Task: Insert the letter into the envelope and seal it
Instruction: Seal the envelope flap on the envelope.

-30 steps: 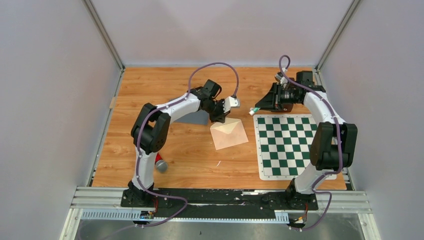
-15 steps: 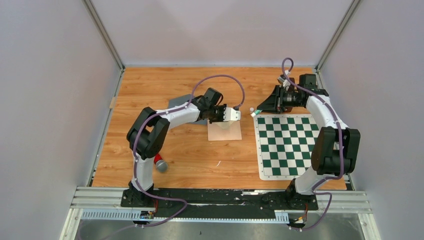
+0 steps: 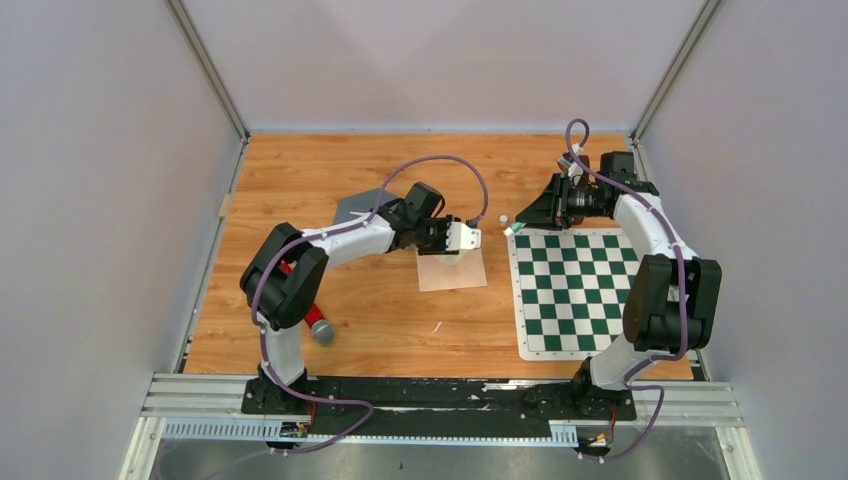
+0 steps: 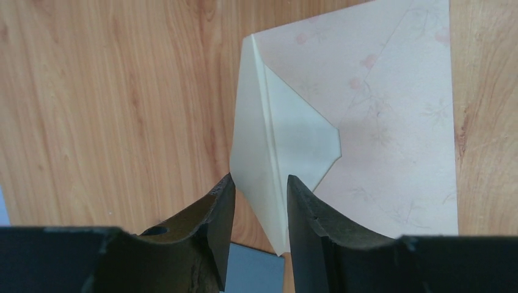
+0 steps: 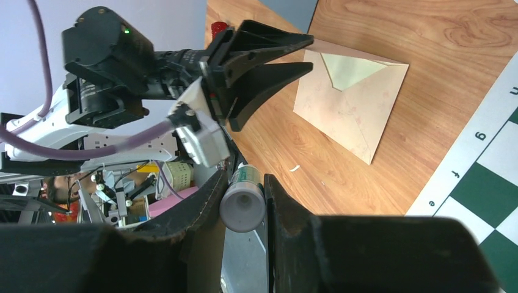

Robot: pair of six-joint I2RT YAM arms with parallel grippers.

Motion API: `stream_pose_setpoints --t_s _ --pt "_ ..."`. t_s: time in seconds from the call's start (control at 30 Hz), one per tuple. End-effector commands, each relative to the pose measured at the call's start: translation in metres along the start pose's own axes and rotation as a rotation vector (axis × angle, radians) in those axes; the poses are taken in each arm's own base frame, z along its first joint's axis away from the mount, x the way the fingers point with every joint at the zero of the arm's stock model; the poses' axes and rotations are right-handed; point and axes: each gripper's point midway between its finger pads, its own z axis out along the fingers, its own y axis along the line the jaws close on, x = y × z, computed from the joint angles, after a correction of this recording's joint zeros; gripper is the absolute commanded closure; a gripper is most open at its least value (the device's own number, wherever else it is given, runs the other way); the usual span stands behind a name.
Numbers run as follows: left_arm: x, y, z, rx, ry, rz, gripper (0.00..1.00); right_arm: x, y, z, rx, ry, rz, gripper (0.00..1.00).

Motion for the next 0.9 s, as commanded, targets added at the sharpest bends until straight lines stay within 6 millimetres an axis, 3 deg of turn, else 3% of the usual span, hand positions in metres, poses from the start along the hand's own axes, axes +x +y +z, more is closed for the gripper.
stream_pose_setpoints --t_s 0.0,0.1,0.27,0.7,0.87 --pt "-0.039 0.01 -0.025 -0.032 -0.119 -0.028 0.55 -0.007 0.014 -0.006 -0.019 -0.035 -0.057 1.0" --pt "-0.043 -0.006 -0.024 0.048 -0.146 -0.071 0.55 -0.007 0.013 -0.005 -0.02 -0.036 -0.054 1.0" --pt "-0.035 -0.029 -0.011 0.178 -0.111 -0.172 0.55 -0.008 0.014 -0.006 -0.022 -0.038 -0.051 1.0" --pt "-0.027 -0.054 -0.008 0.262 -0.091 -0.26 0.53 -0.005 0.014 -0.006 -0.024 -0.042 -0.051 1.0" --pt "-0.025 -0.076 0.0 0.377 -0.088 -0.333 0.53 -0.003 0.013 -0.006 -0.025 -0.04 -0.045 1.0"
